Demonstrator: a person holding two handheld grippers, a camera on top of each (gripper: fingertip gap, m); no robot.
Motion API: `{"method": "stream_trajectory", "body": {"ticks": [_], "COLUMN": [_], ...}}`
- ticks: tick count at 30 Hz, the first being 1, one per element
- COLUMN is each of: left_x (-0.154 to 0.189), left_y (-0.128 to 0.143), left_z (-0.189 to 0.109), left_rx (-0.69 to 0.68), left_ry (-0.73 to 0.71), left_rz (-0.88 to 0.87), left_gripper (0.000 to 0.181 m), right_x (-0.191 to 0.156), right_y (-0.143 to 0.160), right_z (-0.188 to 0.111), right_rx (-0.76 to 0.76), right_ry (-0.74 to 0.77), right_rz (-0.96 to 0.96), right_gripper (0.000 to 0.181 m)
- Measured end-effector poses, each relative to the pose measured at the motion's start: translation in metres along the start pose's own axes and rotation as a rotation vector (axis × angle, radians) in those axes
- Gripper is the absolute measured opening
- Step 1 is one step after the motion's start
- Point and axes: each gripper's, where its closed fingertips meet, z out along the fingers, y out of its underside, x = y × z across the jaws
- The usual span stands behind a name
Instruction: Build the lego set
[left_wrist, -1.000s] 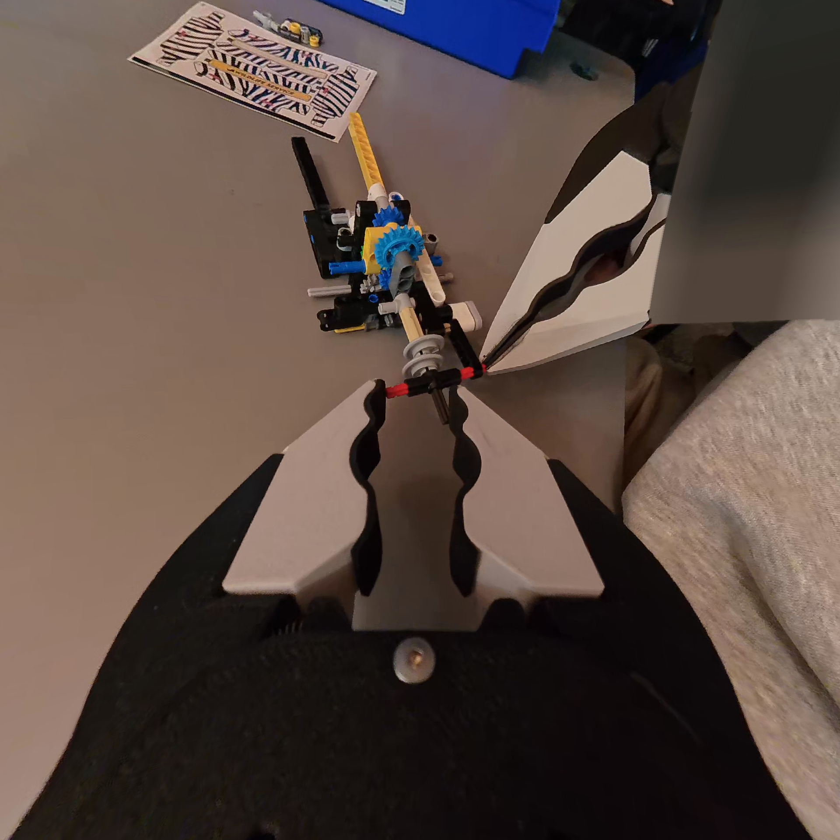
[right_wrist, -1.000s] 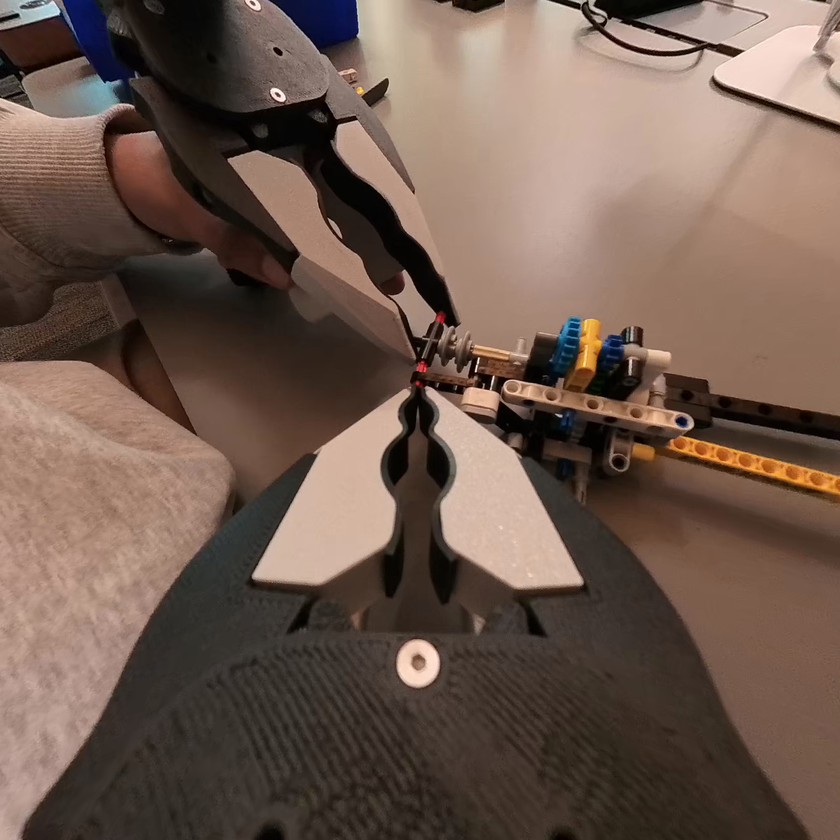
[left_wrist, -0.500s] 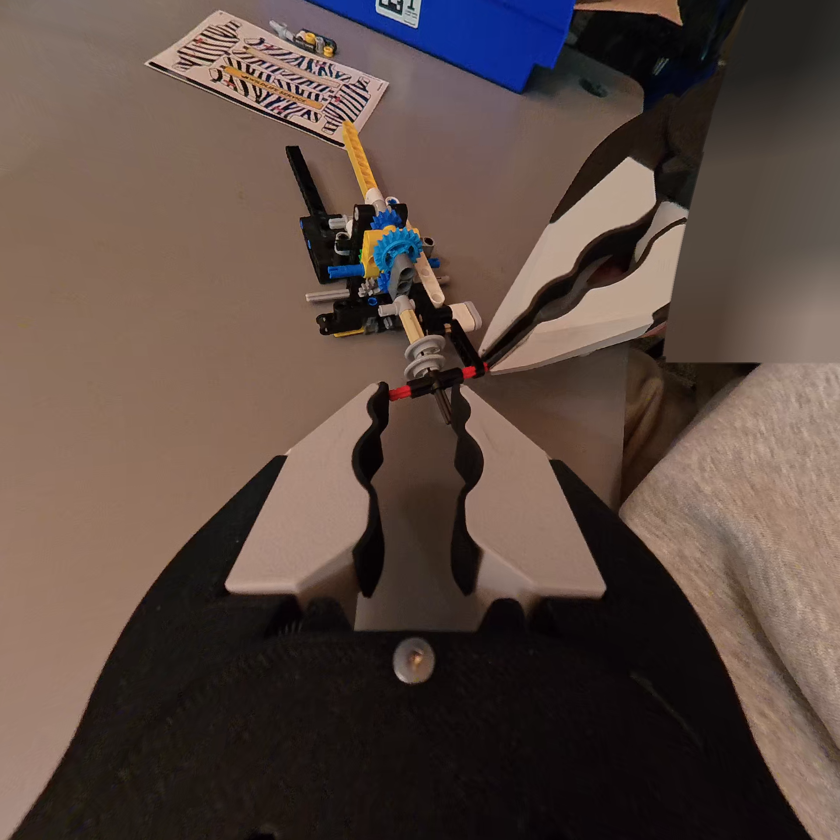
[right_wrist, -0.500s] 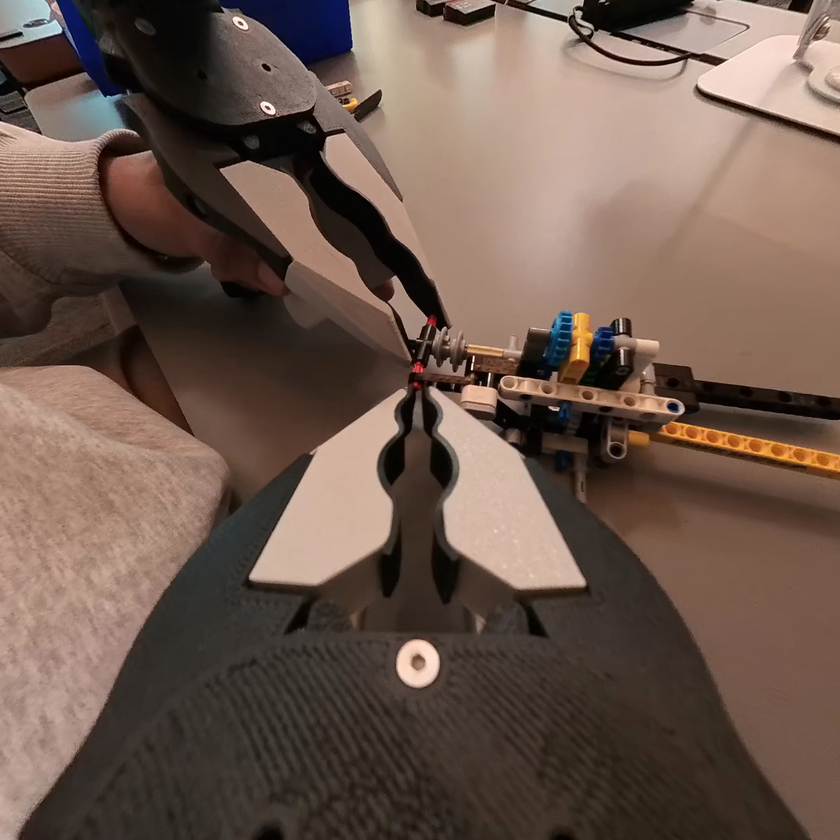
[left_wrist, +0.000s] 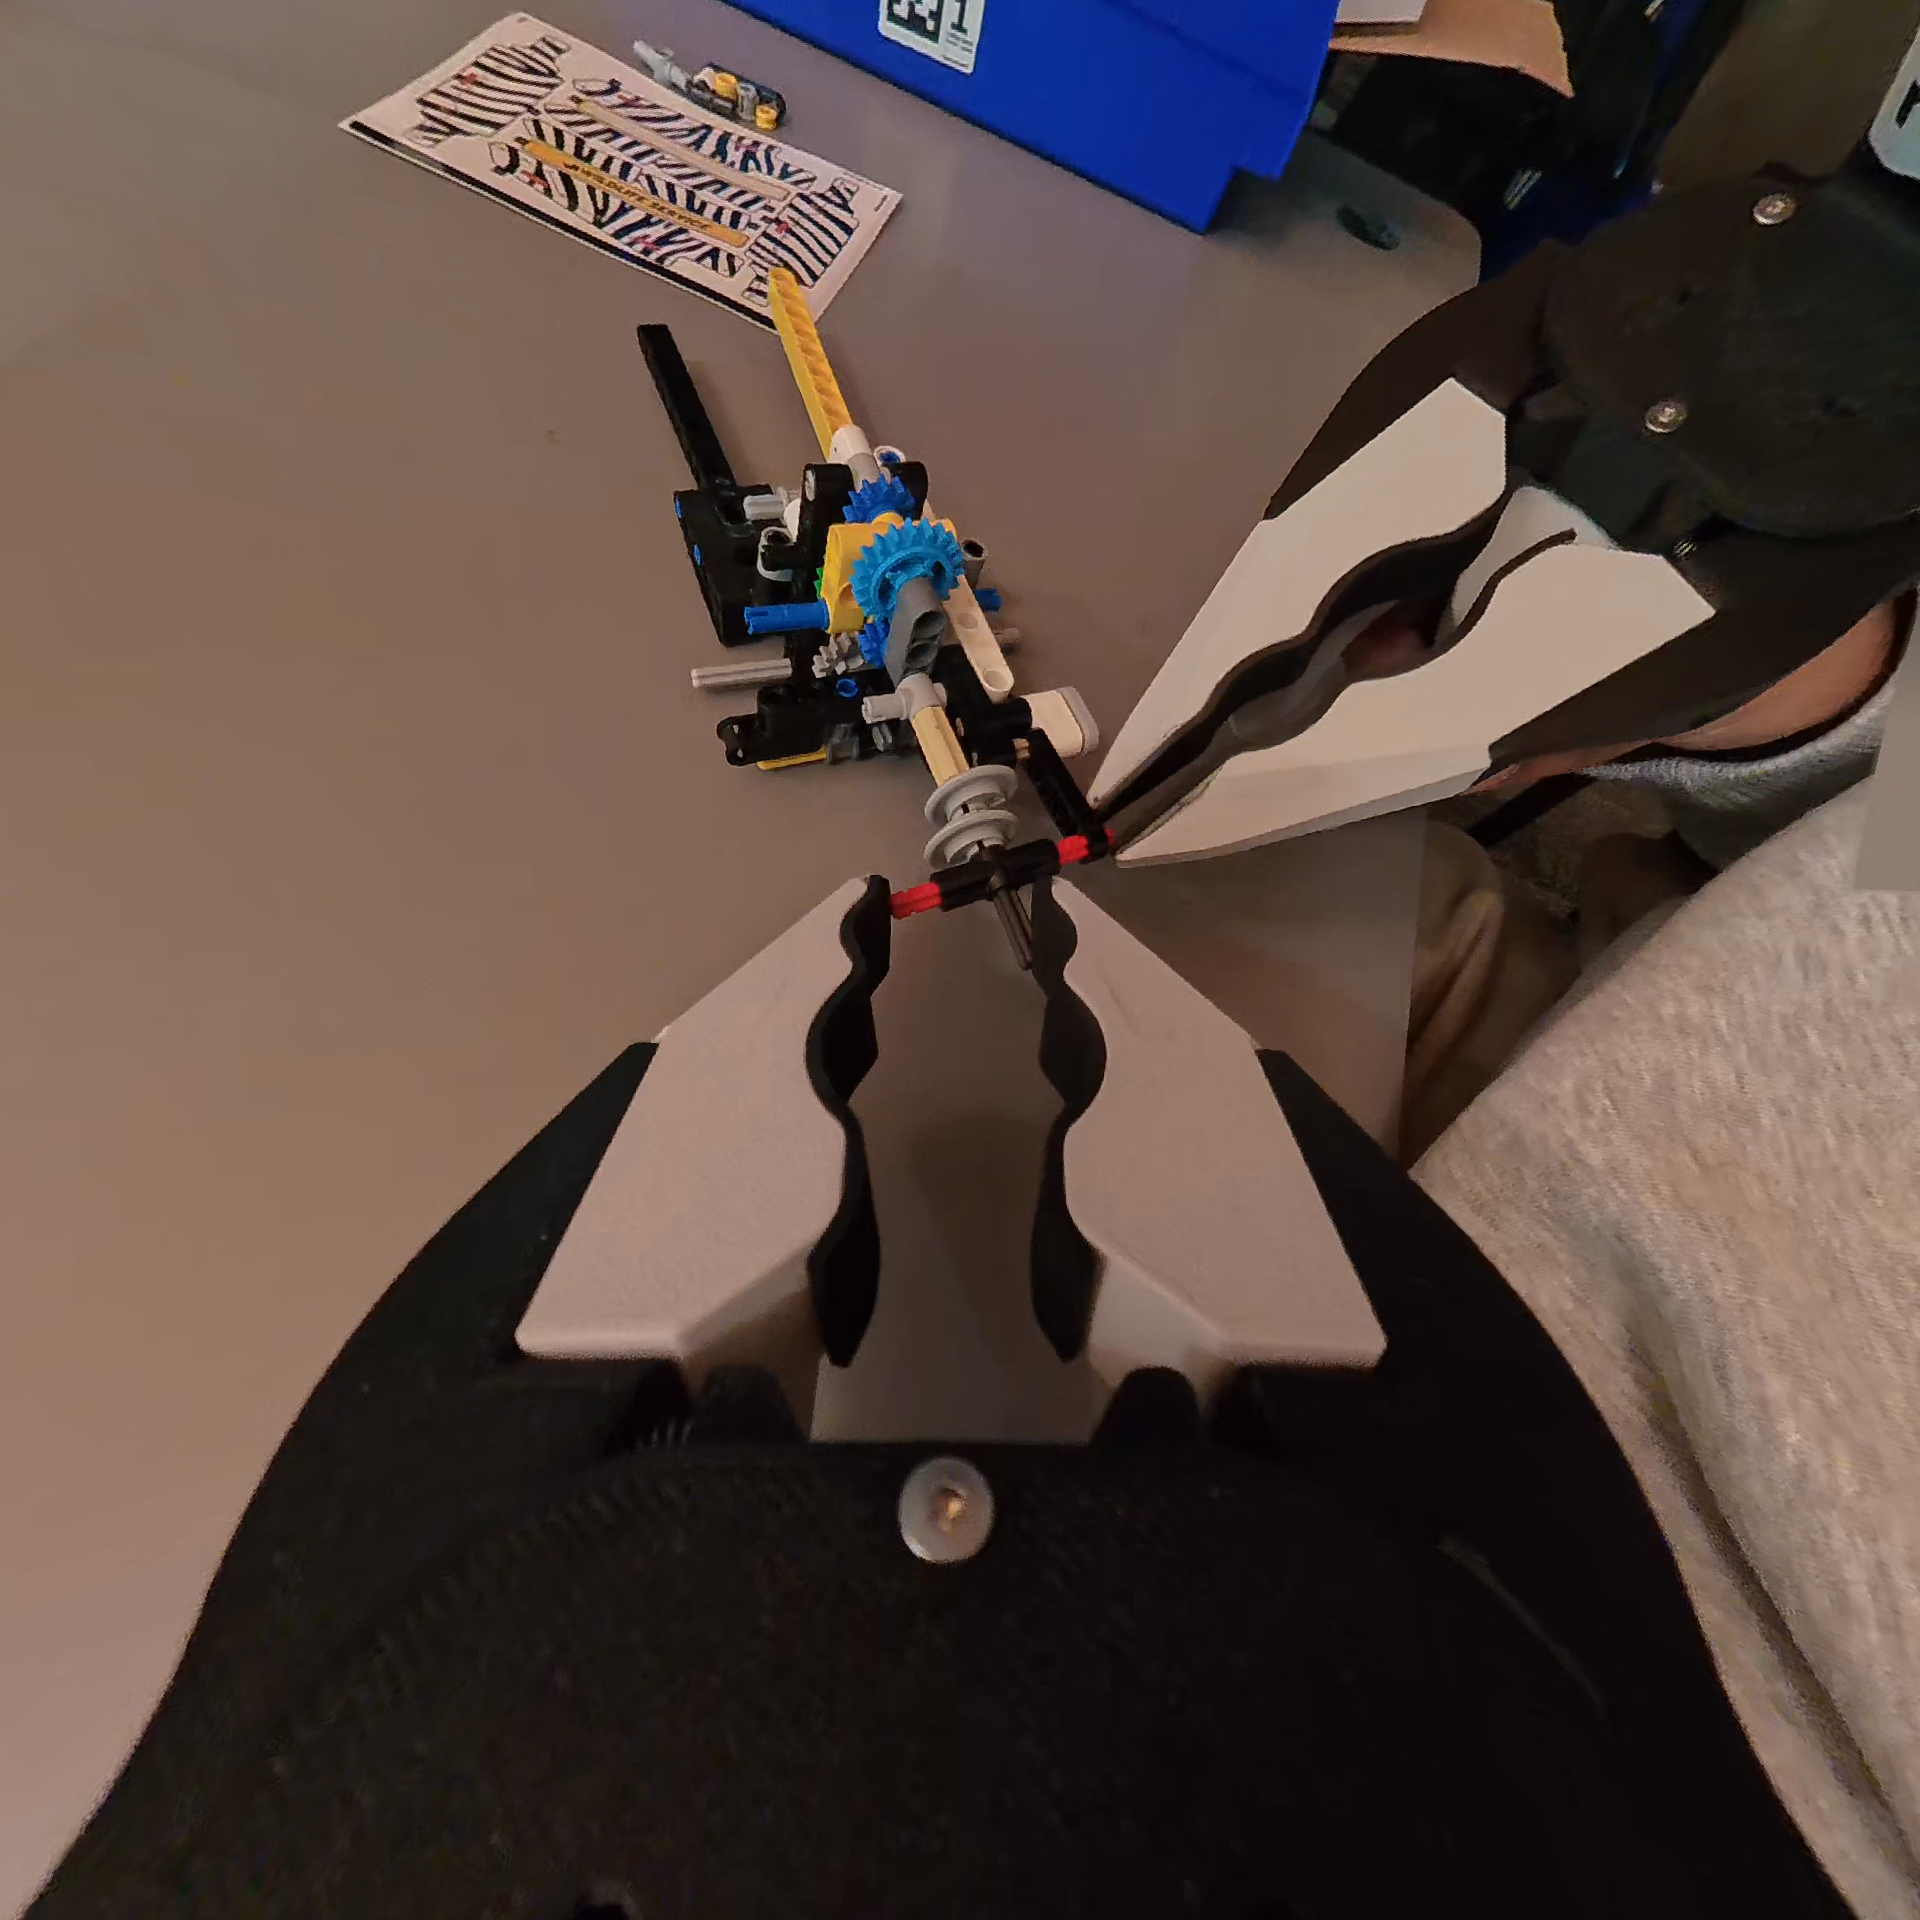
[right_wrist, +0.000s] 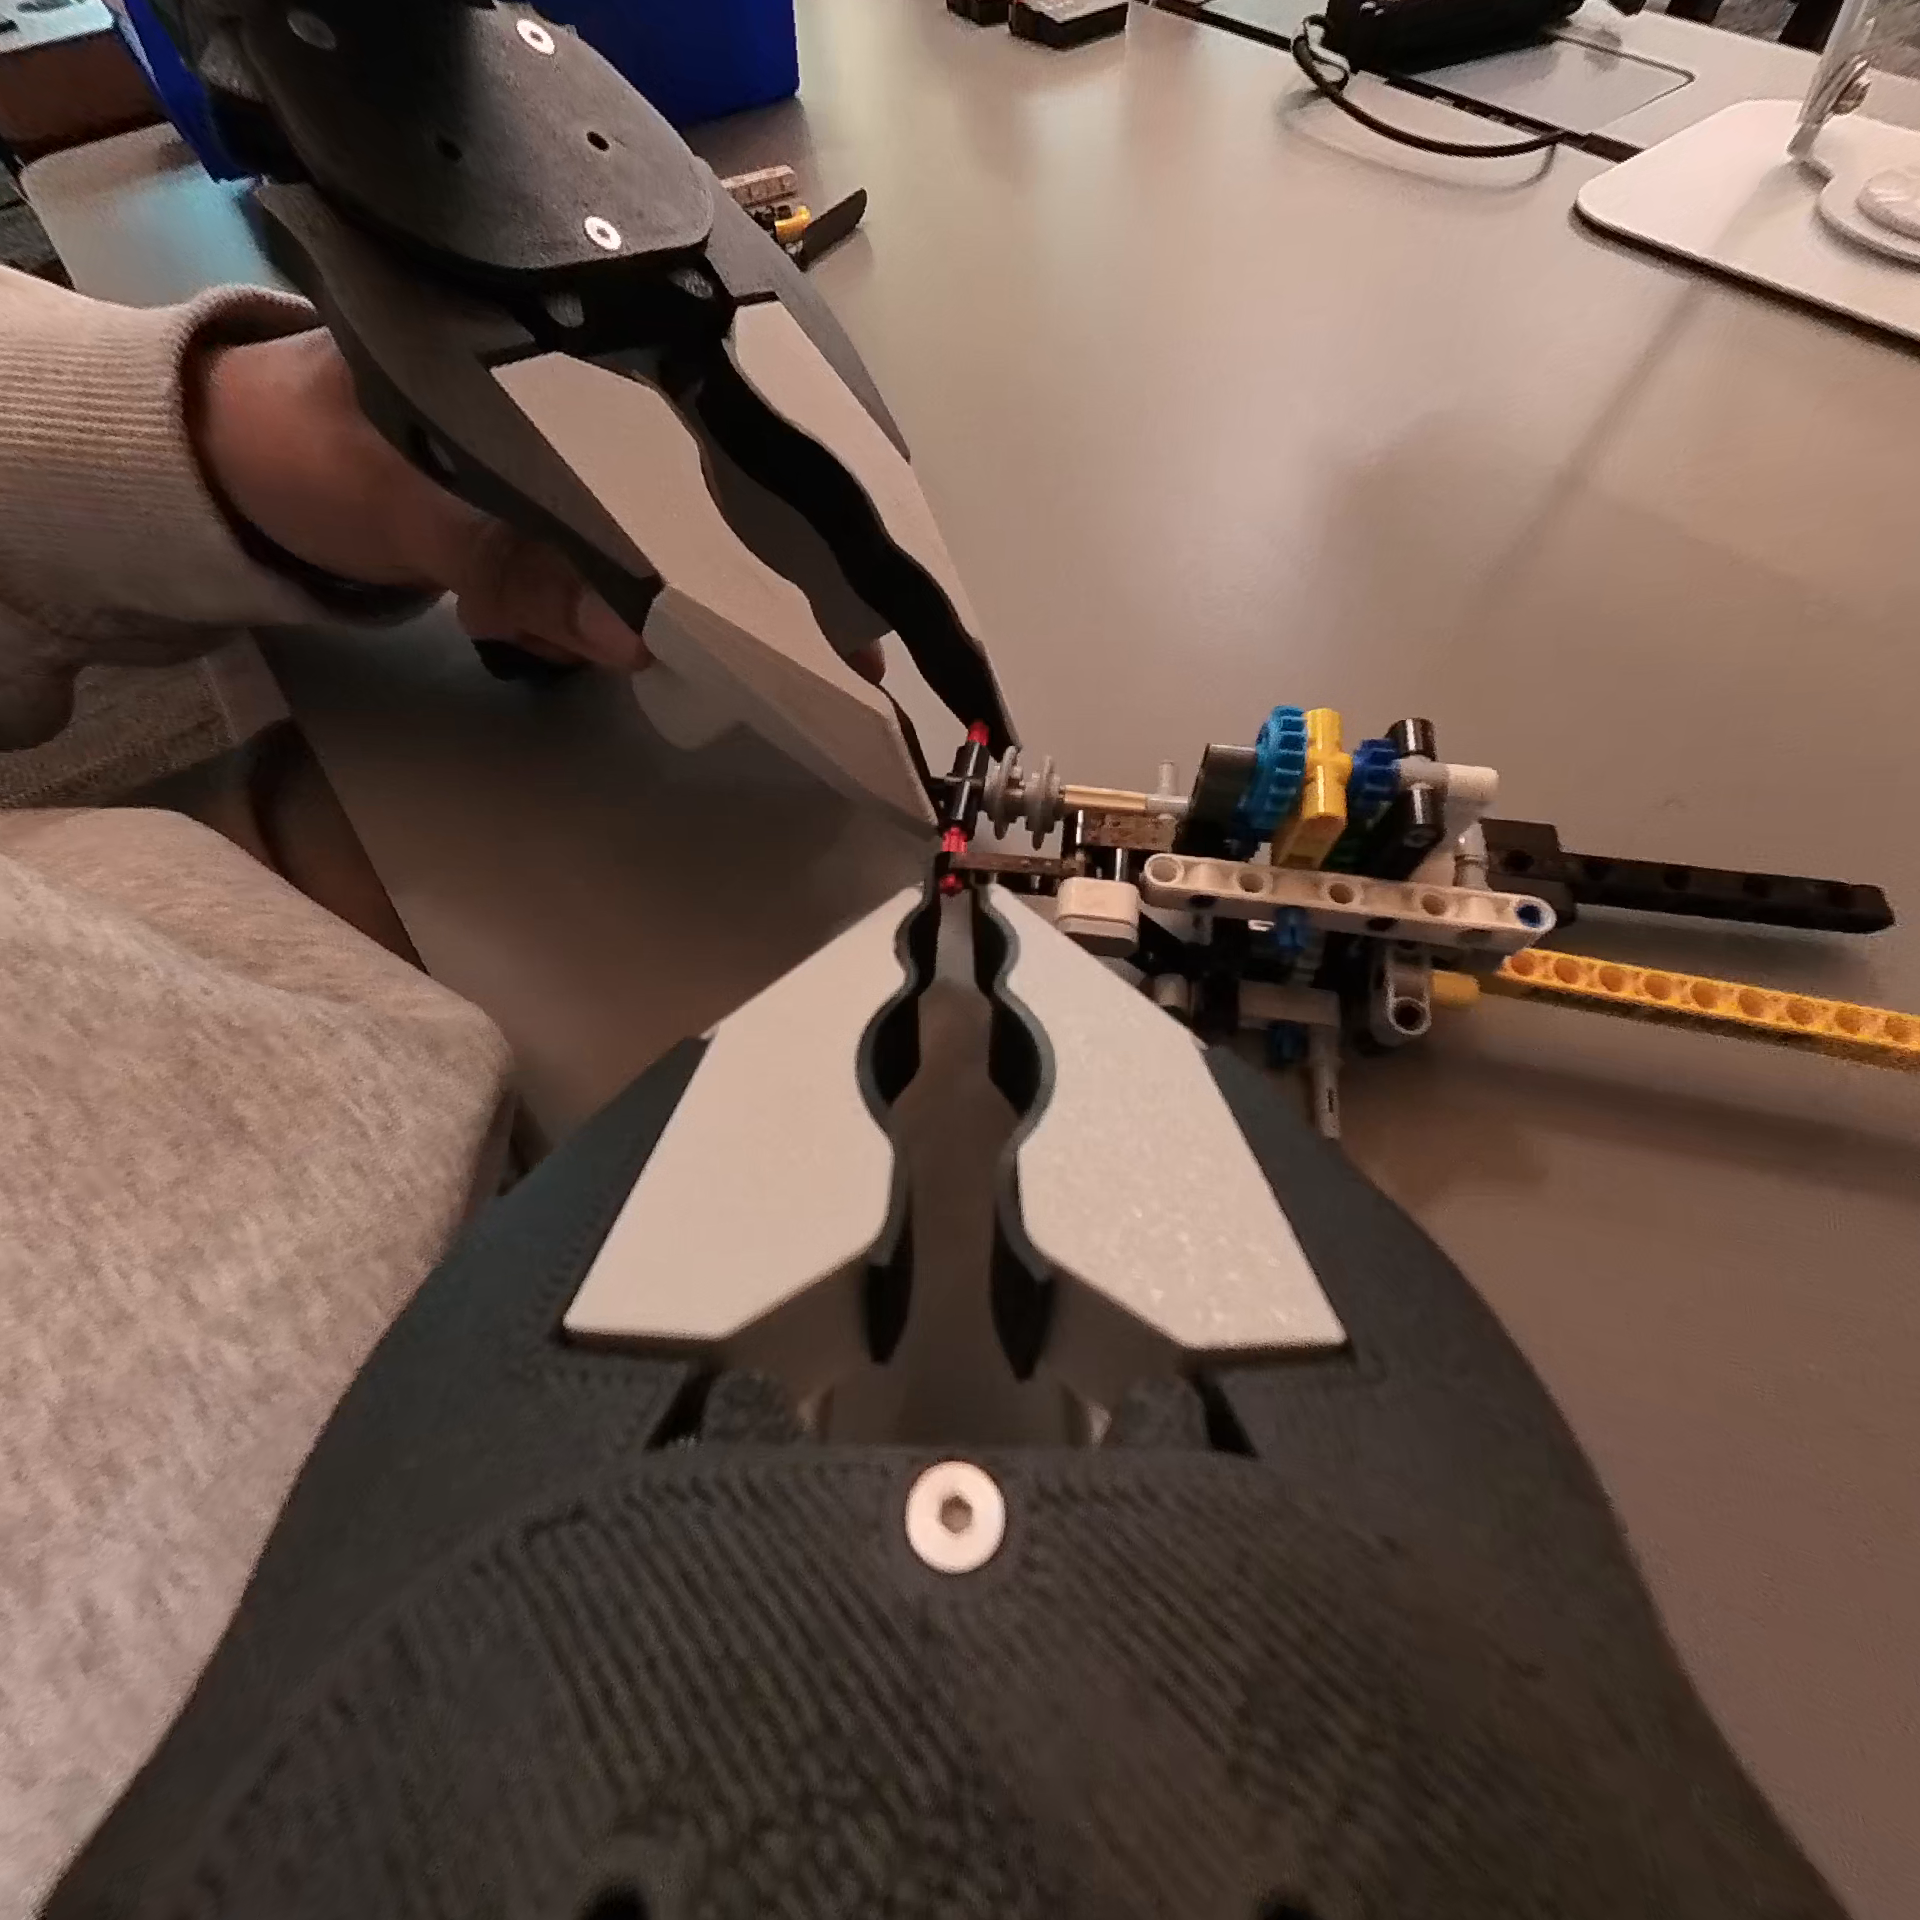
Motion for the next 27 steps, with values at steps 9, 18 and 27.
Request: {"method": "stream_trajectory", "body": {"ticks": [9,18,27], "left_x": [0.0032,0.0044,0.0045], "left_y": [-0.0021,-0.0012,-0.0009], "left_z": [0.0012,0.0024,0.0033], "left_rx": [0.02,0.016,0.016], "left_ry": [-0.014,-0.04,-0.055], "left_rz": [-0.031,-0.017,-0.028], "left_gripper": [0.025,0.025,0.025], "right_x": [0.0013,0.0006,0.0016], "right_y": [-0.0013,-0.0027,-0.0025], "right_z": [-0.0028,-0.0056,-0.0056], "right_rx": [0.015,0.031,0.03], "right_ry": [0.008,-0.005,-0.002], "right_rz": [0.009,0.022,0.026], "right_gripper": [0.003,0.003,0.003]}}
